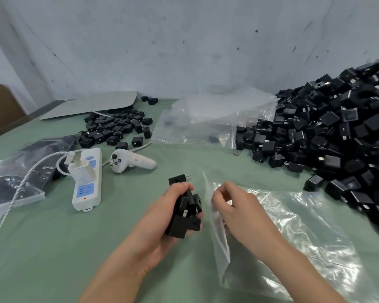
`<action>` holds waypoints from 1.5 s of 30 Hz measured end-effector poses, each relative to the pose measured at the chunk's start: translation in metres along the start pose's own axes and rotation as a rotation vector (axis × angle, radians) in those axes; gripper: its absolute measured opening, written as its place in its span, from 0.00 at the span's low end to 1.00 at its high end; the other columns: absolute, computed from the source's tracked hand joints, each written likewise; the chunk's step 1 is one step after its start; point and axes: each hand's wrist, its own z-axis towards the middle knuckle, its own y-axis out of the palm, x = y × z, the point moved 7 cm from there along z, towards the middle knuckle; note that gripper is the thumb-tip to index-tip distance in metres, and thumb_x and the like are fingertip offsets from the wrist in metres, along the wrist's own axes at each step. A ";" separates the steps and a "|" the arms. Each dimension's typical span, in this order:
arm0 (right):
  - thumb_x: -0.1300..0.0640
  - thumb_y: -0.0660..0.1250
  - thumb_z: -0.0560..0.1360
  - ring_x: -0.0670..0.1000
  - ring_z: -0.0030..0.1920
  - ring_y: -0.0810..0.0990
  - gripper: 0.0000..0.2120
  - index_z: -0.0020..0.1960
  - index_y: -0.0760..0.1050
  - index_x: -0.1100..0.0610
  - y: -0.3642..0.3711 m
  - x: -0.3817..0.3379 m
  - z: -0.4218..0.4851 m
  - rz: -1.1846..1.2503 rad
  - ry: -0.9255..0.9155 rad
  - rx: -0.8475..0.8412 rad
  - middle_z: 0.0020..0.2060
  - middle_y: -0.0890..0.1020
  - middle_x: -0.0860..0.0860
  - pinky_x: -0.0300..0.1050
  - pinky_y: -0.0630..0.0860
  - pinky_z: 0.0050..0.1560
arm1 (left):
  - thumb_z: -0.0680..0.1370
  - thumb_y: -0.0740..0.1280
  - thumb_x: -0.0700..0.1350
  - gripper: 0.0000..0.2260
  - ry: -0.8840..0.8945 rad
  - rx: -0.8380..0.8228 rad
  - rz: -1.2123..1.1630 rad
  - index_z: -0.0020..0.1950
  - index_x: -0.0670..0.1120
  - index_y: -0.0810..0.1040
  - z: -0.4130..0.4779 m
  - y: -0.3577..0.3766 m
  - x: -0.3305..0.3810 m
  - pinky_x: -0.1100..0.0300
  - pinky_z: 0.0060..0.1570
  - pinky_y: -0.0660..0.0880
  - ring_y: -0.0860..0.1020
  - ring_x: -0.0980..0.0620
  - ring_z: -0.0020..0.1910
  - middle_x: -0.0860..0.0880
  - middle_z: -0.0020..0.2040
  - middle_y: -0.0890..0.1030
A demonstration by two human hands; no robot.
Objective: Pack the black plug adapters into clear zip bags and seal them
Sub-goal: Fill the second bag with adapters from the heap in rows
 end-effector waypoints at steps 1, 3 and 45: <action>0.48 0.60 0.78 0.47 0.32 0.76 0.08 0.41 0.73 0.48 0.000 -0.004 -0.001 -0.040 -0.023 0.005 0.40 0.81 0.46 0.41 0.72 0.36 | 0.64 0.74 0.57 0.22 0.036 0.017 -0.010 0.54 0.47 0.83 -0.001 0.000 0.006 0.54 0.38 0.81 0.84 0.44 0.44 0.43 0.46 0.83; 0.47 0.60 0.78 0.46 0.34 0.76 0.09 0.42 0.73 0.48 0.008 -0.010 -0.004 -0.223 -0.072 -0.021 0.39 0.81 0.44 0.44 0.74 0.39 | 0.67 0.74 0.57 0.17 0.092 0.014 -0.128 0.51 0.48 0.84 -0.004 0.001 0.019 0.52 0.39 0.81 0.84 0.43 0.46 0.41 0.48 0.84; 0.43 0.51 0.83 0.44 0.69 0.67 0.20 0.73 0.68 0.44 -0.032 0.034 0.005 -0.416 -0.143 0.051 0.68 0.73 0.40 0.44 0.61 0.72 | 0.75 0.65 0.65 0.14 0.764 0.257 1.169 0.60 0.66 0.71 -0.022 0.010 0.000 0.68 0.49 0.75 0.77 0.62 0.54 0.62 0.64 0.62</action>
